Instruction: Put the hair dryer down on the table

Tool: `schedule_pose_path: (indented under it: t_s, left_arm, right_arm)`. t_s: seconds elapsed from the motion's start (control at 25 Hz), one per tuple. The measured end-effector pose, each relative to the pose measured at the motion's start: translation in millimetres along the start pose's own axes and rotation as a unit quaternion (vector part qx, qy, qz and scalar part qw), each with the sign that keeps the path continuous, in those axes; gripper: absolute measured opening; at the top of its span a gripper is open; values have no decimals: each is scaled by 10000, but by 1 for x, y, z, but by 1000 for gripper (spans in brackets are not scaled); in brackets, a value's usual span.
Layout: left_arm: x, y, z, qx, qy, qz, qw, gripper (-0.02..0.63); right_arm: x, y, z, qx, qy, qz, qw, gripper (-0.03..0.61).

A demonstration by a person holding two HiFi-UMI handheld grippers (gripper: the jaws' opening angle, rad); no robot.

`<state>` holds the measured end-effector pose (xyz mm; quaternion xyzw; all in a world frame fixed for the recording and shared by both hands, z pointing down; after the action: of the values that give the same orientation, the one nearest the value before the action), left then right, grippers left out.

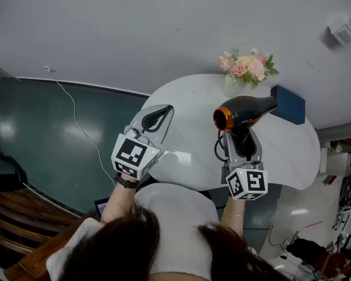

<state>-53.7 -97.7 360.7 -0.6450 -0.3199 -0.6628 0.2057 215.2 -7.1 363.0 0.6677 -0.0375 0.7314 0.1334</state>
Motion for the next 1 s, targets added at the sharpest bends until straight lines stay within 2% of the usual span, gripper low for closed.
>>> schedule_pose_path:
  t_s: [0.36,1.0]
  left_arm:
    - [11,11,-9,120,-43,-59,9999,58]
    - [53,21,-1,240,82,-285,9993,58]
  right_arm:
    - [11,10,-3,109,-138,-253,9995,249]
    - [84,25,-8,-13,77,-1126,9936,249]
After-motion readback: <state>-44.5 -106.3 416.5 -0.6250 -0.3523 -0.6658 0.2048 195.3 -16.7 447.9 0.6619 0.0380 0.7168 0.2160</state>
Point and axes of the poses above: the fingertips, and each gripper's own axes: y forward along the fingers, z to its right, x out of its underside, the point moved 9 cm from there along -y, backward along the fingers, and after that the axes turned 4 degrees about -x, right-handed, at the moved point
